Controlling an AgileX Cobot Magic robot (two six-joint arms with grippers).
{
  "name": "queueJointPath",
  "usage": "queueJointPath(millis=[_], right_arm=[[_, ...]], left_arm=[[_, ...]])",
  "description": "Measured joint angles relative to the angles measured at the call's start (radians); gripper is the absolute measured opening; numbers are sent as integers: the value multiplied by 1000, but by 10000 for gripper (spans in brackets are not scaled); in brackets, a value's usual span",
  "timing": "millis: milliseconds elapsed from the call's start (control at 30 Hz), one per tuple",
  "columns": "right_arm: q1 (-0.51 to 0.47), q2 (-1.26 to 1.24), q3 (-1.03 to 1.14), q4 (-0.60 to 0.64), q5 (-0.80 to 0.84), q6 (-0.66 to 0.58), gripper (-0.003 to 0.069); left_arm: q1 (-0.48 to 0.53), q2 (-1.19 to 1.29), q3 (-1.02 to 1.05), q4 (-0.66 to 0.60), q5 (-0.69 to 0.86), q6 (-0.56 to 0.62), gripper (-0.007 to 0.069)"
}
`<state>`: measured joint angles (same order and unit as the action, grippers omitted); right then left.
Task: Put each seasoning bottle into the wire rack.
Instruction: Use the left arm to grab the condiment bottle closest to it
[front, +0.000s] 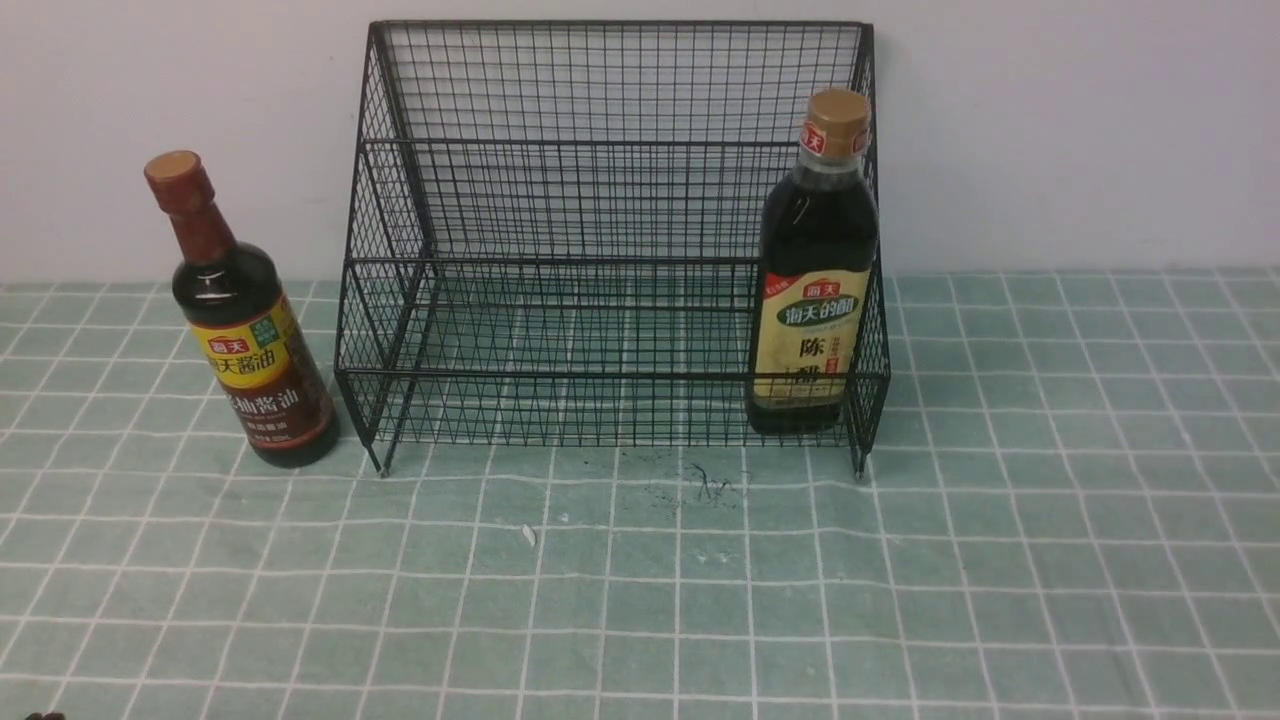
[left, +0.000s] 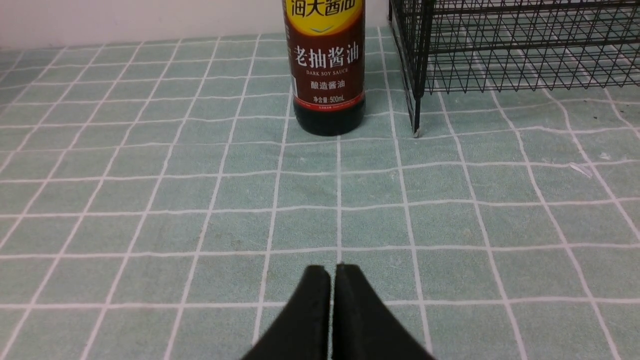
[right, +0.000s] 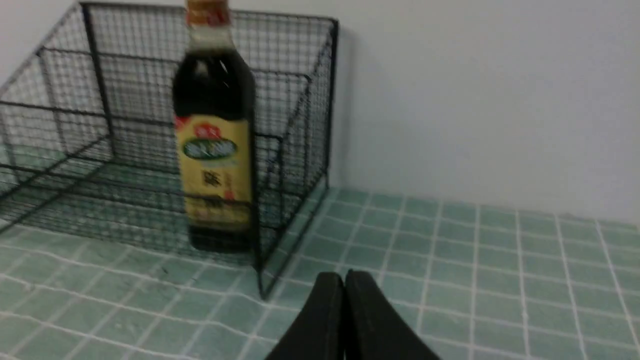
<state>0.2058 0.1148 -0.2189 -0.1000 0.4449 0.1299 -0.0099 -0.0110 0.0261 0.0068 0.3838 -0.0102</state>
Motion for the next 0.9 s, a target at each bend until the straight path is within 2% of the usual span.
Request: queueJointPath(millis=[100, 200, 400, 900], right_arm=[[-92, -50, 96, 0, -1, 0, -15], [-134, -105, 181, 0, -1, 0, -15], [-148, -127, 237, 1, -57, 0, -15], [-148, -127, 238, 2, -61, 0, -15]], left_arm=[[0, 0, 0, 0, 0, 0, -6], [0, 0, 0, 0, 0, 0, -6], [0, 0, 0, 0, 0, -1, -6], [0, 0, 0, 0, 0, -1, -6]])
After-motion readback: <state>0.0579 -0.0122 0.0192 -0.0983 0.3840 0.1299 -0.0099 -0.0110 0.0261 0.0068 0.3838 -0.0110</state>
